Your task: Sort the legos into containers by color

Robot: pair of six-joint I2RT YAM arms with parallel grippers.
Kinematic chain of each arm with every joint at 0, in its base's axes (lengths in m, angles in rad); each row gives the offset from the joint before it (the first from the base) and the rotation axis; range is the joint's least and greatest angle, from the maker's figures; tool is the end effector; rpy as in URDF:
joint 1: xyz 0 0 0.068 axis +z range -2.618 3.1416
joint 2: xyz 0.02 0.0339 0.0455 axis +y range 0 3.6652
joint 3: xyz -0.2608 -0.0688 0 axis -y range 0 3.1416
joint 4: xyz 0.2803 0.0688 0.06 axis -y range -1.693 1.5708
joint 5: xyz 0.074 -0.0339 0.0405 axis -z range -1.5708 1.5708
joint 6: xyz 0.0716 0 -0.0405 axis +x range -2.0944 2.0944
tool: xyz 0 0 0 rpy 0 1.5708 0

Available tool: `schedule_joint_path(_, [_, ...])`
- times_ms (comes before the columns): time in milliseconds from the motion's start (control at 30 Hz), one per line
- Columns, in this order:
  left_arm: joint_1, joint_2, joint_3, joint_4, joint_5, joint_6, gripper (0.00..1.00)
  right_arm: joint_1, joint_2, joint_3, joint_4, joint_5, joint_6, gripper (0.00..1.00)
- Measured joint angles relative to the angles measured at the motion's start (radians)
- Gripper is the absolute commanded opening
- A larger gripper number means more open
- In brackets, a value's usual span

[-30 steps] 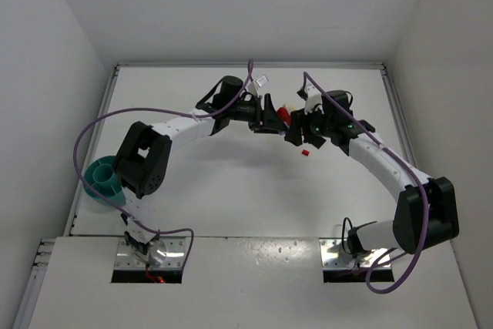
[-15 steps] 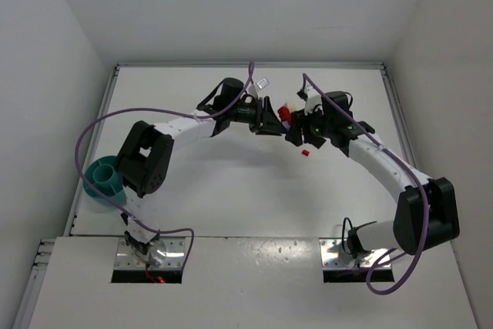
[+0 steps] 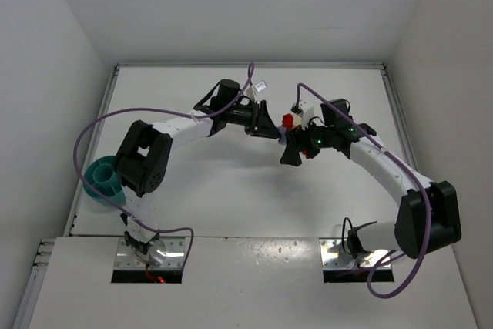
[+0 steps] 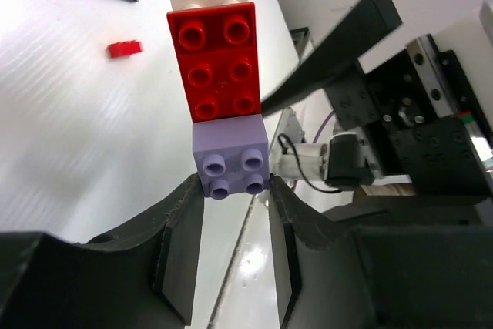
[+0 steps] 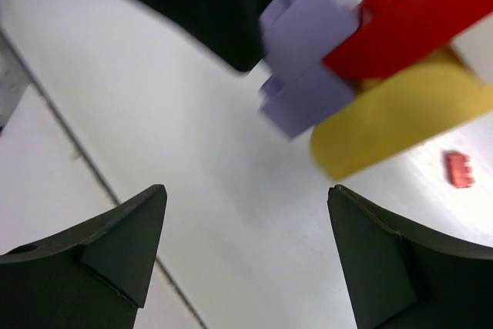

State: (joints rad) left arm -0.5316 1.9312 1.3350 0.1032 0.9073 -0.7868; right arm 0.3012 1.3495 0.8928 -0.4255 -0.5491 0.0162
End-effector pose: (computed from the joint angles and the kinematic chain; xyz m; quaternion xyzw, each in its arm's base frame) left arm 0.3866 -0.2928 0.1939 0.1249 0.7938 -0.5799 0.1343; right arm 0.3008 0.1326 0.1939 -0.2193 0.8839 0.3033 0.2805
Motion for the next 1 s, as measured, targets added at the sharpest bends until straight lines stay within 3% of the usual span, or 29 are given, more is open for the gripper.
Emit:
schedule_joint_path(300, [0.050,-0.035,-0.126,-0.044,0.016,0.121,0.09,-0.077,0.006,0.002,-0.084,-0.179,-0.029,0.87])
schedule_joint_path(467, [0.046,-0.063,-0.166,-0.045,0.043,0.147,0.06,-0.179,0.136,0.003,-0.076,-0.315,0.013,0.87])
schedule_joint_path(633, [0.041,-0.113,-0.229,0.012,0.099,0.137,0.04,-0.274,0.278,0.003,-0.094,-0.526,-0.005,0.86])
schedule_joint_path(867, [-0.003,-0.129,-0.259,0.131,0.178,0.065,0.01,-0.280,0.289,0.004,-0.168,-0.761,-0.100,0.86])
schedule_joint_path(1000, [-0.043,-0.130,-0.259,0.166,0.202,0.041,0.00,-0.280,0.343,0.065,-0.292,-0.840,-0.214,0.86])
